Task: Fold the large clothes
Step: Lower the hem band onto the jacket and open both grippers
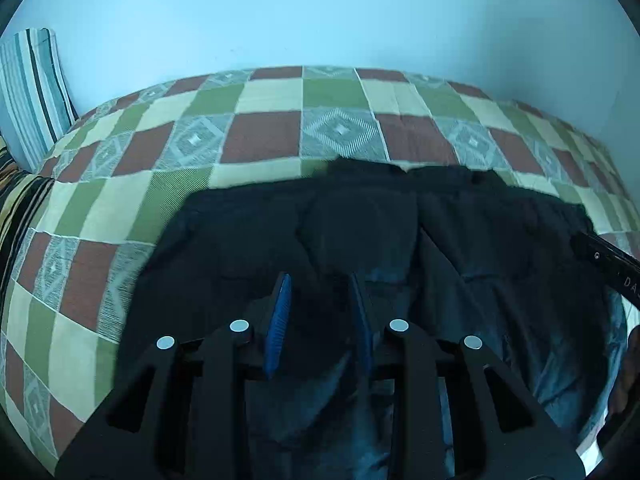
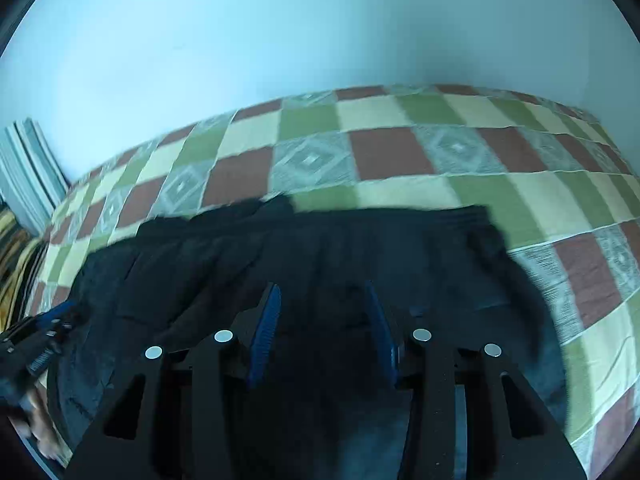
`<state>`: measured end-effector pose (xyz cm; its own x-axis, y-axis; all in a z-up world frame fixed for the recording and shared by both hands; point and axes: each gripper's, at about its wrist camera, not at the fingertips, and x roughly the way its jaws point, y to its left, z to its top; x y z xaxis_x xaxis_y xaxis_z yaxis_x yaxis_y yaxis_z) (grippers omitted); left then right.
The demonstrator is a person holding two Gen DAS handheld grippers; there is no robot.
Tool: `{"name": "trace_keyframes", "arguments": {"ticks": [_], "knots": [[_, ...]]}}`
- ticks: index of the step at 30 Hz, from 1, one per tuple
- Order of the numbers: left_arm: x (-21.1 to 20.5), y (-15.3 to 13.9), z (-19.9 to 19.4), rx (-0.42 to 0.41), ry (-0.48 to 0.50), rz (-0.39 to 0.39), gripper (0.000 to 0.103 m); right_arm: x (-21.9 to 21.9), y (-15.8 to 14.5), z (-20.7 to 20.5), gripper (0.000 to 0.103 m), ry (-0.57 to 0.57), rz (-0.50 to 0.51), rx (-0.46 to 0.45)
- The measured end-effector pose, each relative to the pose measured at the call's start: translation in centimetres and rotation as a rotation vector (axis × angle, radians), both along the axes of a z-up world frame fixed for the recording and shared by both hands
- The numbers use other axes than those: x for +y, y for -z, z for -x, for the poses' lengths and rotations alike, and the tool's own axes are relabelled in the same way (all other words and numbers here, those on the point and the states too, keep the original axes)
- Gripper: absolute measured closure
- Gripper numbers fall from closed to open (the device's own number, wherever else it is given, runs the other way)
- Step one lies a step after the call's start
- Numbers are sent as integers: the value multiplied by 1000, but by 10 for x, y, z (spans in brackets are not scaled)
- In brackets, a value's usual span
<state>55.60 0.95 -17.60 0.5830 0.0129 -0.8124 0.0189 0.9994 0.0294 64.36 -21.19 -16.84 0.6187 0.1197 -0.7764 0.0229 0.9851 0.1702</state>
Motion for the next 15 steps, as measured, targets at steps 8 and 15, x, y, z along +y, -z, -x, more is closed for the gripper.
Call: {"name": "trace_keyframes", "arguments": {"ticks": [8, 15], "knots": [[-6, 41, -17, 22, -36, -68, 71, 25, 42, -10, 53, -6, 134, 30], [-8, 57, -23, 18, -32, -91, 72, 31, 57, -17, 52, -3, 174, 47]]}}
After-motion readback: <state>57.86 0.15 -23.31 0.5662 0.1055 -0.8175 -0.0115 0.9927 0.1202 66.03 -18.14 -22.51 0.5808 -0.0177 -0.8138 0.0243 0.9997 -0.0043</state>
